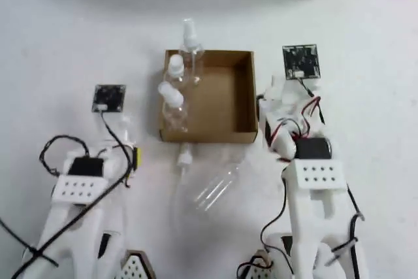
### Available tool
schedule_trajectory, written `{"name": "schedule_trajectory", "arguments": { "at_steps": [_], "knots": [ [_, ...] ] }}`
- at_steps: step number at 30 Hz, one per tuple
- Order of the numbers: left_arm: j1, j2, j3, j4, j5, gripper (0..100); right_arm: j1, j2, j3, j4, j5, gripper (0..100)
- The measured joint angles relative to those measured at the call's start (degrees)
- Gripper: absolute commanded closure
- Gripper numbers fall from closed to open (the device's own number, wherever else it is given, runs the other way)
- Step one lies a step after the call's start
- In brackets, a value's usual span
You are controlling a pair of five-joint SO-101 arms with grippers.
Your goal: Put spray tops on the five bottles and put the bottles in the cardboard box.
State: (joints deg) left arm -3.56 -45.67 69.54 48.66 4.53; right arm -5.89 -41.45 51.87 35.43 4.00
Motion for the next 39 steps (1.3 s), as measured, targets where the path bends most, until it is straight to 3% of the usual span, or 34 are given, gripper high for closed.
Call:
{"name": "schedule_trajectory", "arguments": {
  "at_steps": [8, 14, 21, 31, 39],
  "knots": [
    [-4.66, -6.68, 0.44, 0.0, 0.09, 98, -5.54, -13.63, 10.55, -13.8, -7.91, 98.3],
    [-4.84, -9.93, 0.44, -0.53, 0.0, 98, -7.47, -24.35, 18.02, -18.64, -8.7, 98.3],
    [-4.84, -23.12, -1.32, -6.33, 0.0, 98, -16.7, -35.69, 27.87, -21.89, -8.7, 98.3],
    [-4.57, -32.35, -22.68, -13.36, 0.0, 98, -25.76, -55.47, 39.21, -22.68, -8.7, 98.3],
    [6.15, -15.82, -45.54, -13.98, 0.0, 98, -28.4, -60.84, 43.43, -22.68, -8.7, 98.3]
  ]
}}
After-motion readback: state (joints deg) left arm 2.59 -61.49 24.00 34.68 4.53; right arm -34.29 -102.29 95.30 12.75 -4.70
